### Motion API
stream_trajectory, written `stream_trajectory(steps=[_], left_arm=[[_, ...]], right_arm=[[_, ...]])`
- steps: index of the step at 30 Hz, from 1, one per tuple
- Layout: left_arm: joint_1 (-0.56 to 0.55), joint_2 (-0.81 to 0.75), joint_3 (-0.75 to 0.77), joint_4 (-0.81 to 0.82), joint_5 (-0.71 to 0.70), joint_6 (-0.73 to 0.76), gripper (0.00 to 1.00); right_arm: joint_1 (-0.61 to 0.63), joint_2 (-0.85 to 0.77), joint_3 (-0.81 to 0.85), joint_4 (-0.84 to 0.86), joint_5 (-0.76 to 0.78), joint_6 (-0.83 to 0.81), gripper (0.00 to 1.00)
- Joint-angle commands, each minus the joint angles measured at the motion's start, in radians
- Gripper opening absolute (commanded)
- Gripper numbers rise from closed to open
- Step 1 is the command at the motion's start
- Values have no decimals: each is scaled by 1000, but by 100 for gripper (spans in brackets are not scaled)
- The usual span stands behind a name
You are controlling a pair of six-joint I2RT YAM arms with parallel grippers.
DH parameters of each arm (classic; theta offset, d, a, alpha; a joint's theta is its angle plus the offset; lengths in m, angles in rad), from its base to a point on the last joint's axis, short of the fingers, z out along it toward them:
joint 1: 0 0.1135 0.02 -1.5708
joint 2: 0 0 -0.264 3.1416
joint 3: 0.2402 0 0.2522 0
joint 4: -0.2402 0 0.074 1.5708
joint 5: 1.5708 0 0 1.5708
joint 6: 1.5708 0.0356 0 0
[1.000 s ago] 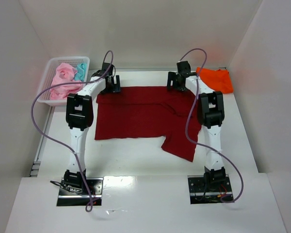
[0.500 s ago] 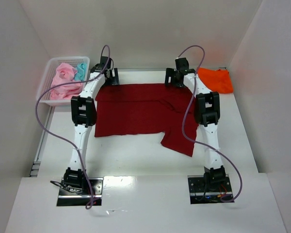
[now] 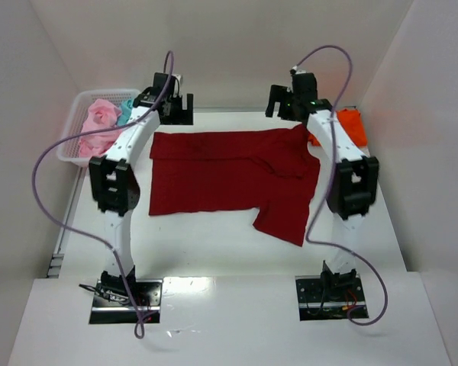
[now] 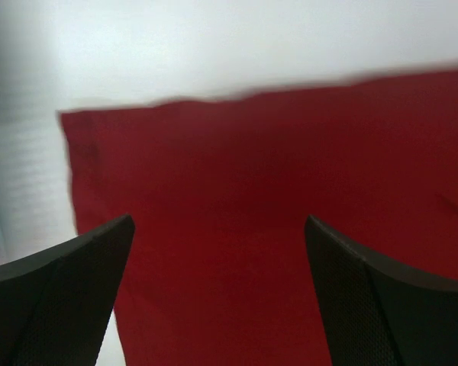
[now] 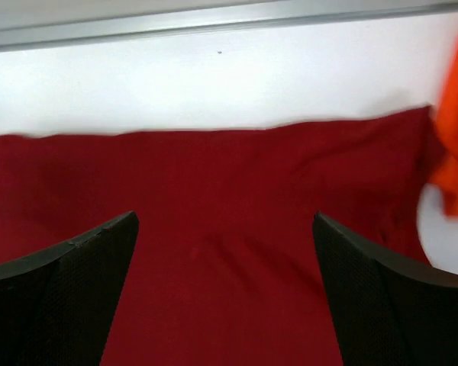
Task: Fold and stack the t-shirts
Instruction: Grap the side of the flattened tshirt closest away from the robot with both arms
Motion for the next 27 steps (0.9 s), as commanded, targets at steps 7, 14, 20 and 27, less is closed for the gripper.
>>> stream_trajectory(steps=[7,14,20,27], left_arm=[[-263,-390,-550,419,549,-149,98],[-372,-250,-658,690,519,-391,93],[-420,-74,-604,849,413,-626,85],[-420,-2,-604,1000,359,-798,79]], right_arm=[[-40,-561,-626,154,83,107,100],[-86,-625,-887,218,48,187,94],[-128,-578,-906,236,72,187,78],[-161,-516,-896,238,49,196,69]])
